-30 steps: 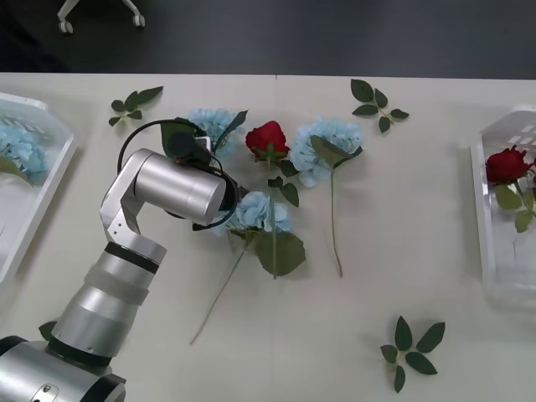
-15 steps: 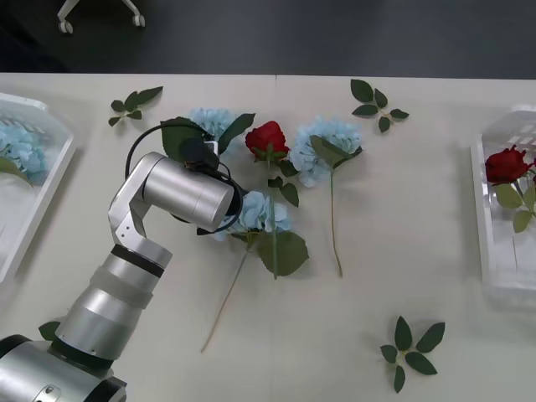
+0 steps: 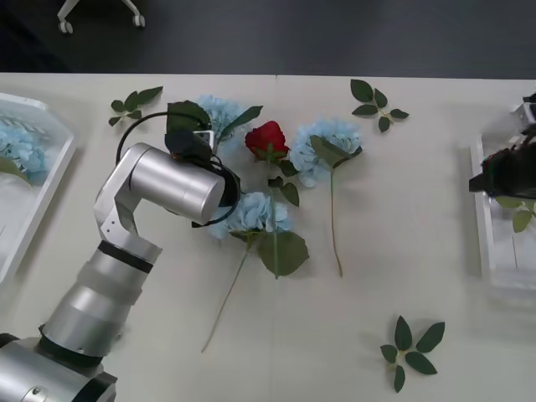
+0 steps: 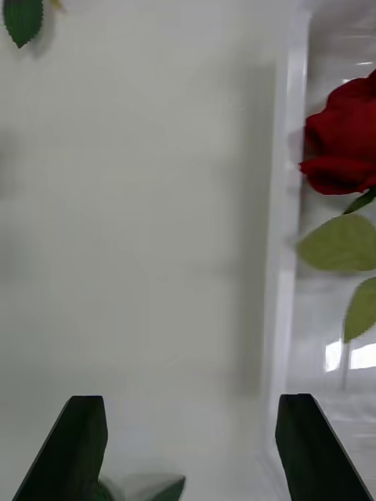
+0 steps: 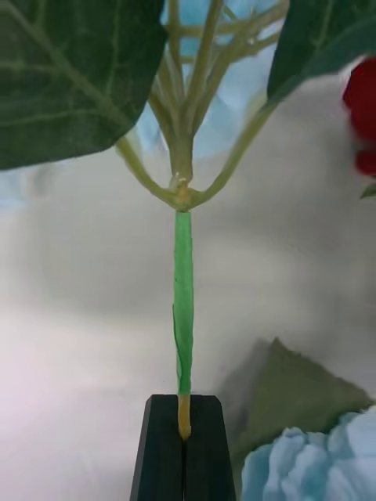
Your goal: Put the red flowers into the right box and the blue flowers into the left box
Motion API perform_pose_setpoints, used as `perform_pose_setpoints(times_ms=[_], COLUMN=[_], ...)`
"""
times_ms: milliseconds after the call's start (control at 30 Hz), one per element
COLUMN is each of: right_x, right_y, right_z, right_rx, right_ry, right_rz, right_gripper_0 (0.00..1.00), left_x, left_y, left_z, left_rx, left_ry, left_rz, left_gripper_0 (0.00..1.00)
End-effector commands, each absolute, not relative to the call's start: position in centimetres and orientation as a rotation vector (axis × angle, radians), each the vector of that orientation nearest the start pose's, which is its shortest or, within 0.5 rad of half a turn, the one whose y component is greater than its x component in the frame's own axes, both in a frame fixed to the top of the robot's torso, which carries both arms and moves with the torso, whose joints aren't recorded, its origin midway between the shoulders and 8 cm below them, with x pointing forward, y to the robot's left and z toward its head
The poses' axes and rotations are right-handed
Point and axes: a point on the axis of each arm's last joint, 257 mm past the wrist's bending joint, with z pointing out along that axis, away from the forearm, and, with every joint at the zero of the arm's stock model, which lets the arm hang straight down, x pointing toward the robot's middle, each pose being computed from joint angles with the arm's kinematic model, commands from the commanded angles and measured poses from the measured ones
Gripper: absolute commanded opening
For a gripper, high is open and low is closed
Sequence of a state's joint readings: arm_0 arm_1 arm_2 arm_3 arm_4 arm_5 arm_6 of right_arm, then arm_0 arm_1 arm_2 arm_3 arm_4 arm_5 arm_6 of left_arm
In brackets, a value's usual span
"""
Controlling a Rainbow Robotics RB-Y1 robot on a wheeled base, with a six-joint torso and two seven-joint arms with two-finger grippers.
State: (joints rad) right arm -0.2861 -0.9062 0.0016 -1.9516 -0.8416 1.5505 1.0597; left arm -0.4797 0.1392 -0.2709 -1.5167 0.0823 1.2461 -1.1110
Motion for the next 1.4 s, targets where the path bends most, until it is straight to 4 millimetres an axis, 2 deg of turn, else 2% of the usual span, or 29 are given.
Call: perform_pose_setpoints(times_ms=[33, 167, 300, 433, 467, 733, 833, 1067, 1133, 1300, 1400], right_x=[47.2, 48.8, 49.5, 49.7, 49.7, 50.4, 50.8, 51.7, 52.0, 52.3, 52.3], right_y=[-29.5, -25.1, -22.0, -20.4, -19.8, -16.5, -15.4, -14.0, -13.8, -13.5, -13.6], right_z=[-18.7, -20.3, -22.0, -24.0, -24.8, -28.5, -29.4, -30.4, -30.6, -30.8, -31.2], right_rx=[0.124, 0.115, 0.076, 0.027, 0.011, 0.025, 0.020, 0.011, -0.005, -0.011, -0.026], right_ry=[2.542, 2.498, 2.465, 2.450, 2.447, 2.402, 2.381, 2.352, 2.336, 2.326, 2.335], right_rz=[0.113, 0.143, 0.161, 0.133, 0.129, 0.141, 0.164, 0.208, 0.224, 0.245, 0.232], right_gripper_0=[0.63, 0.63, 0.63, 0.63, 0.63, 0.64, 0.74, 0.87, 0.94, 0.95, 0.95], left_x=[55.5, 54.5, 53.7, 52.6, 52.0, 48.6, 47.0, 44.2, 43.4, 42.5, 42.3], left_y=[13.4, 16.2, 19.3, 22.6, 24.0, 32.2, 35.8, 41.1, 42.8, 46.0, 48.8], left_z=[-23.7, -21.0, -18.6, -16.5, -15.9, -14.8, -14.1, -13.3, -12.9, -12.5, -12.2], left_rx=[-0.045, -0.052, -0.101, -0.165, -0.171, -0.160, -0.114, -0.012, 0.004, 0.043, 0.072], left_ry=[2.373, 2.369, 2.341, 2.282, 2.265, 2.259, 2.281, 2.344, 2.356, 2.366, 2.359], left_rz=[-0.141, -0.145, -0.176, -0.217, -0.221, -0.150, -0.092, 0.048, 0.096, 0.177, 0.233], left_gripper_0=[0.00, 0.00, 0.00, 0.00, 0.00, 0.00, 0.00, 0.00, 0.00, 0.00, 0.00])
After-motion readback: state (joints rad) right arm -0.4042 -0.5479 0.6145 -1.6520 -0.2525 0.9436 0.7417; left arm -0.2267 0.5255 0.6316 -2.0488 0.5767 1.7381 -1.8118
